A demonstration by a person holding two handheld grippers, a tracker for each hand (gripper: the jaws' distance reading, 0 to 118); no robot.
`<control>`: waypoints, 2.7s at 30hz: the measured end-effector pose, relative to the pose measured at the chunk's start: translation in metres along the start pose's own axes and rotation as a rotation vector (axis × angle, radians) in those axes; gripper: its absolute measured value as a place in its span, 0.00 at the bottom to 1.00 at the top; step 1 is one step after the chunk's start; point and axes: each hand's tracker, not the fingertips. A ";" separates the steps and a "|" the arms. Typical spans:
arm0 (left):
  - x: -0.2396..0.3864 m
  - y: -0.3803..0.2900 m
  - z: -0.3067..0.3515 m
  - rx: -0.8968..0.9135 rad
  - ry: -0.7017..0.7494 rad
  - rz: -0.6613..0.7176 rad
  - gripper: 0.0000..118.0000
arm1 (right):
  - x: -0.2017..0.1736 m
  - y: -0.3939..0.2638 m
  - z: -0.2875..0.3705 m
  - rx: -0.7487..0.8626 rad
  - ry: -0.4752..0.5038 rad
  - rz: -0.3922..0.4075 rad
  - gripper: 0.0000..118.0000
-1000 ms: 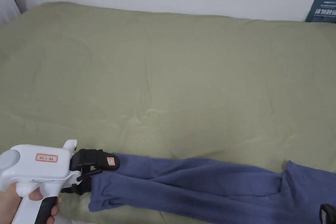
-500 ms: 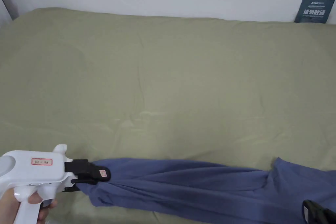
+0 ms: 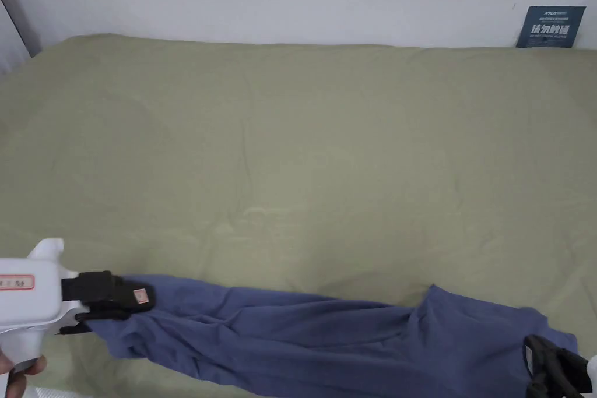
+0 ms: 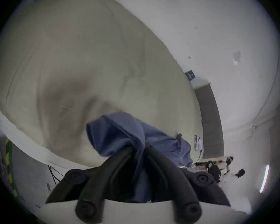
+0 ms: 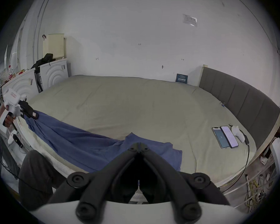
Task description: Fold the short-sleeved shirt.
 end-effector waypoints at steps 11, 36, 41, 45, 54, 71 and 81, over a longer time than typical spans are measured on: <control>0.150 -0.054 -0.111 -0.137 0.075 -0.328 0.06 | 0.028 -0.014 0.017 -0.004 -0.012 -0.067 0.00; 0.133 -0.063 -0.158 -0.164 0.037 -0.270 0.00 | 0.043 -0.028 0.008 -0.071 -0.001 -0.136 0.00; 0.139 -0.097 -0.216 -0.311 -0.069 -0.219 0.00 | 0.043 -0.032 0.007 -0.094 -0.003 -0.129 0.00; 0.154 -0.135 -0.274 -0.371 0.024 -0.363 0.00 | 0.048 -0.036 0.006 -0.120 -0.023 -0.134 0.00; 0.157 -0.106 -0.199 -0.278 -0.073 -0.395 0.00 | 0.048 -0.029 0.003 -0.128 -0.045 -0.103 0.00; 0.017 -0.025 -0.106 -0.187 -0.098 -0.142 0.89 | 0.006 -0.011 -0.015 -0.092 0.027 -0.031 0.00; 0.005 -0.034 -0.181 -0.349 -0.334 0.045 0.99 | 0.002 -0.013 -0.015 -0.132 0.015 -0.015 0.00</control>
